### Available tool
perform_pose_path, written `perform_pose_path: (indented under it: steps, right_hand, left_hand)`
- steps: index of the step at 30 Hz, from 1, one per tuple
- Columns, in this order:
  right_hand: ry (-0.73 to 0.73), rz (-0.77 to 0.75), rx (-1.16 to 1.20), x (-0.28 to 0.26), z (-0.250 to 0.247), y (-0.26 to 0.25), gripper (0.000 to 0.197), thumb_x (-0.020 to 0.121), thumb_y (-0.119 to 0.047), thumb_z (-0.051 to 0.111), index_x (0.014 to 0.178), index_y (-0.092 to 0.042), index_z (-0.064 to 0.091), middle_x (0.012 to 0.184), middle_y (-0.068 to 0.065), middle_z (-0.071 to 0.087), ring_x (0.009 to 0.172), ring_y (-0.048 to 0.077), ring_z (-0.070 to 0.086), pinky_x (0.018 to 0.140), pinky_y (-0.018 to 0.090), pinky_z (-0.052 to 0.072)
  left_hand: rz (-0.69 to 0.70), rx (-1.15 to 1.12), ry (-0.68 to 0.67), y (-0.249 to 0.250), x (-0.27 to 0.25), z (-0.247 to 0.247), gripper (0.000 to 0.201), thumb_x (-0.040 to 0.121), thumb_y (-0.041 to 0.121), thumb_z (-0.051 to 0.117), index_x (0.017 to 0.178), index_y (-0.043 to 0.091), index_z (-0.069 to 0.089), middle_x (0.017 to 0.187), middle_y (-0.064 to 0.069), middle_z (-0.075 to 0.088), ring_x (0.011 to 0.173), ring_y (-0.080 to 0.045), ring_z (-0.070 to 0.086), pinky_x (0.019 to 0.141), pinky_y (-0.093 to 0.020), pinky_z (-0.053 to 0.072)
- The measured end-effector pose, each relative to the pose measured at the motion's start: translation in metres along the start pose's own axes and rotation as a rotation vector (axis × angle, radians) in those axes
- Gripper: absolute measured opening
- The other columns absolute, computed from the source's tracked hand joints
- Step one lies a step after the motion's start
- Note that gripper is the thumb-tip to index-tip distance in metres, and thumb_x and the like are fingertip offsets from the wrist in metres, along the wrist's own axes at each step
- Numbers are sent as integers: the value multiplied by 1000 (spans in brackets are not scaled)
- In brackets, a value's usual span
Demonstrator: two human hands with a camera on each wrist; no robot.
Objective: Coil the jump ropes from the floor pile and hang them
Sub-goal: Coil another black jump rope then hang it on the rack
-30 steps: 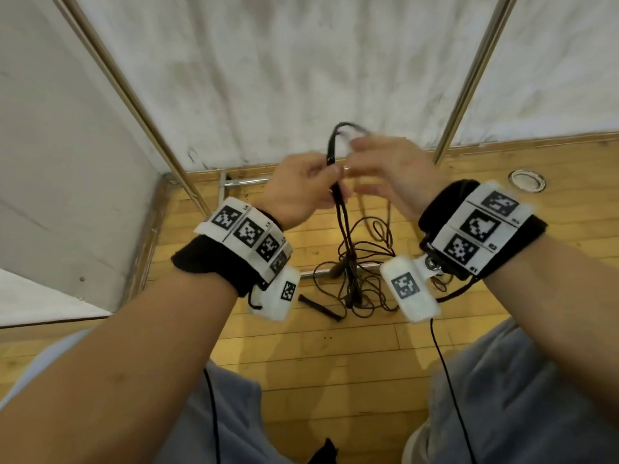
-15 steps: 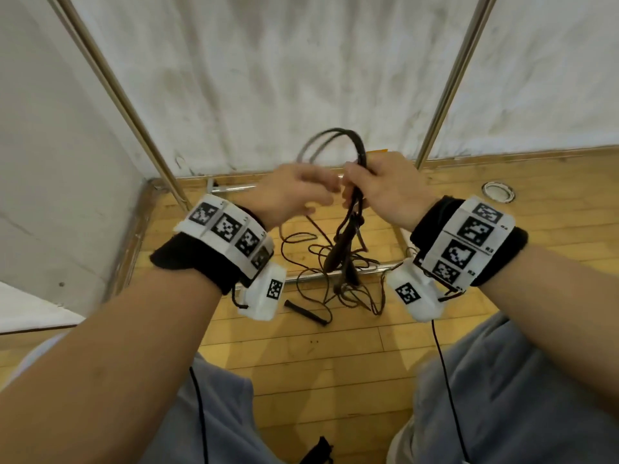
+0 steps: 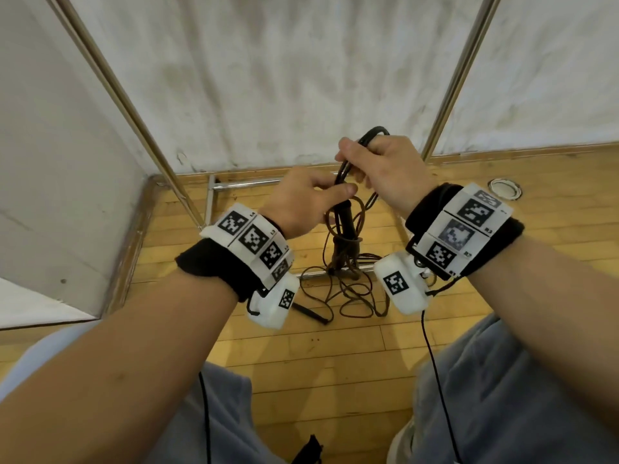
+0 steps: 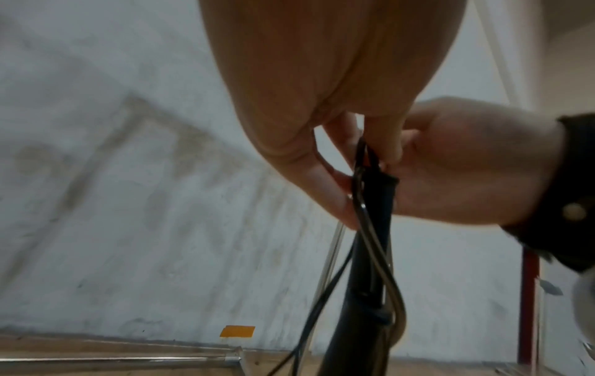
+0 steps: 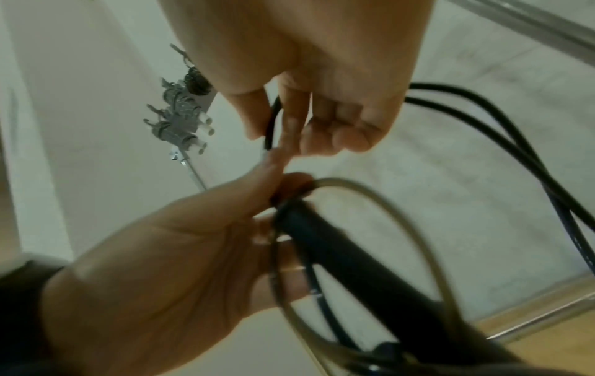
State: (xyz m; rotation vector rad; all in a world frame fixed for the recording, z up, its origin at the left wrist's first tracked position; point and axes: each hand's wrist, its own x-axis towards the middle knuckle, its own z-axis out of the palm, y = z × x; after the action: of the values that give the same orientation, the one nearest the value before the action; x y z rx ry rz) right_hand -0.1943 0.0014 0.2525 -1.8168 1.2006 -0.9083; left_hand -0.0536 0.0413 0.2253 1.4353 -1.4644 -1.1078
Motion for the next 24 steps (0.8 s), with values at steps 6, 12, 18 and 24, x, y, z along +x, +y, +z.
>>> perform_pose_path:
  steps: [6,12,18,24]
  right_hand:
    - [-419,130,36,4,-5,15,23,90,-39,57,98,-23,72,97,-3,73,87,13,68,85,34,53]
    - [-274,37,-120,10,-3,16,19,86,-18,66,74,-32,68,60,-11,65,65,7,60,71,29,53]
    - [-182,72,-200,8,-5,19,23,91,-20,58,70,-30,61,68,-7,65,68,10,61,69,28,47]
    - [-354,286,-535,4,-6,27,12,91,-16,57,92,-14,68,77,1,68,74,12,63,66,26,52]
  left_hand:
    - [-18,-118,45,-6,4,-18,16,87,21,68,90,6,72,76,-5,74,74,-16,73,58,-25,56]
    - [-97,-186,109,-6,8,-24,22,92,28,62,80,12,71,72,1,73,70,-15,72,55,-23,54]
    - [-139,-156,186,-9,10,-27,22,93,27,61,79,13,71,80,-2,74,77,-17,72,58,-25,56]
    - [-79,-332,325,-3,12,-41,23,93,26,59,79,11,69,81,-2,74,81,-23,73,62,-25,56]
